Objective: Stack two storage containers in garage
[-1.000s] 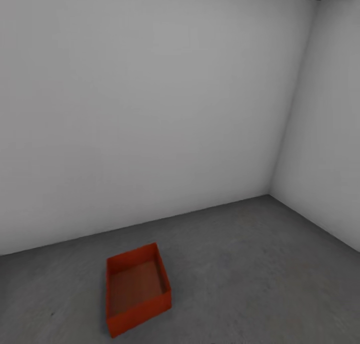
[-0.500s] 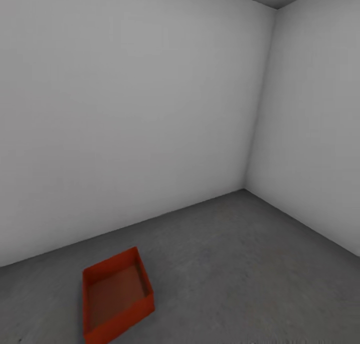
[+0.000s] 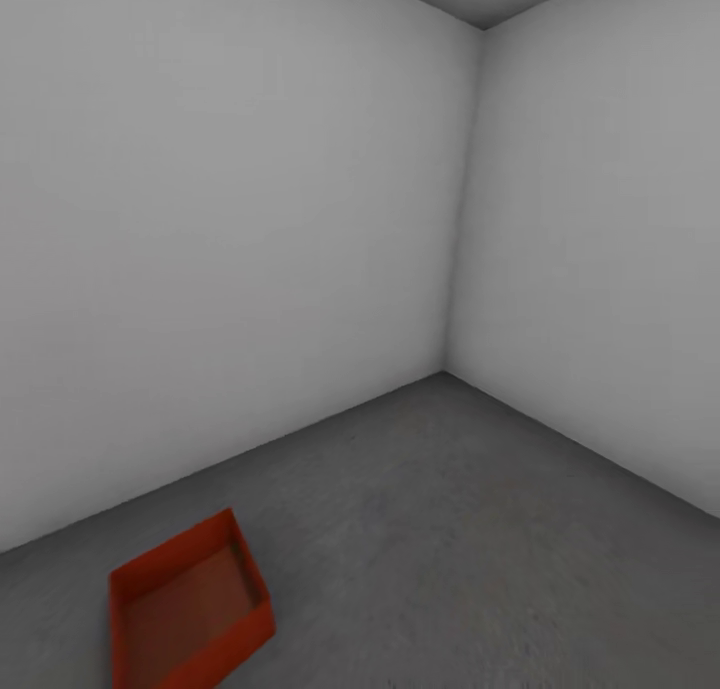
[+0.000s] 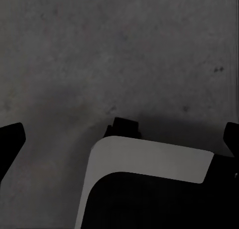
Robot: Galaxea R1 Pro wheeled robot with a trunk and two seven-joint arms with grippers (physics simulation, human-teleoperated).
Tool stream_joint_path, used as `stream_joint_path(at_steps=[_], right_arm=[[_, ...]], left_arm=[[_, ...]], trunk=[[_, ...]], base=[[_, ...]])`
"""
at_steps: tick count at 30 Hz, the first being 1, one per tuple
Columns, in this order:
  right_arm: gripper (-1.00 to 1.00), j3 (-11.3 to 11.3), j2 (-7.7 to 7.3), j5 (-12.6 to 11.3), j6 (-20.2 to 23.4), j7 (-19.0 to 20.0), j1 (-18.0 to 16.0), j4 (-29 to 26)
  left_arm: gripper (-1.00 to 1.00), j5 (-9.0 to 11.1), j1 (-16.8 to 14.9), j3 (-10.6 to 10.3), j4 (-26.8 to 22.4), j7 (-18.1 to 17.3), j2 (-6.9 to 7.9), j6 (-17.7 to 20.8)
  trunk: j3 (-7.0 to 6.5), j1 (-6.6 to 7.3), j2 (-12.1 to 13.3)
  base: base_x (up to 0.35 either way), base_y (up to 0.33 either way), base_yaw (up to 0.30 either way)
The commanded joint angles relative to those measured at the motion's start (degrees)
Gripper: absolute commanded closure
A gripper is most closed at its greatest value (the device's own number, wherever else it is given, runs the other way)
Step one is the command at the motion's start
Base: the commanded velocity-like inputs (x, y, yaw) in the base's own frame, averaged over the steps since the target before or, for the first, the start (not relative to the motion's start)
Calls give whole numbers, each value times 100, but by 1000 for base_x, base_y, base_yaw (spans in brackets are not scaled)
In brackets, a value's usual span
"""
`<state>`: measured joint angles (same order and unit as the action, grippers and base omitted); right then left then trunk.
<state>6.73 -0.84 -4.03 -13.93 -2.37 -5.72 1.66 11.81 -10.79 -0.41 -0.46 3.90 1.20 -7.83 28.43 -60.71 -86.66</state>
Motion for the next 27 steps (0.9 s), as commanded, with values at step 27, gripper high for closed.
stream_joint_path(at_steps=[27], right_arm=[[-100,48,23,-28,-31,34,-8,19]], left_arm=[[-100,32,-2,-7,2,6,-2,-17]], trunk=[[7,0,-3]], base=[[0,0,-300]])
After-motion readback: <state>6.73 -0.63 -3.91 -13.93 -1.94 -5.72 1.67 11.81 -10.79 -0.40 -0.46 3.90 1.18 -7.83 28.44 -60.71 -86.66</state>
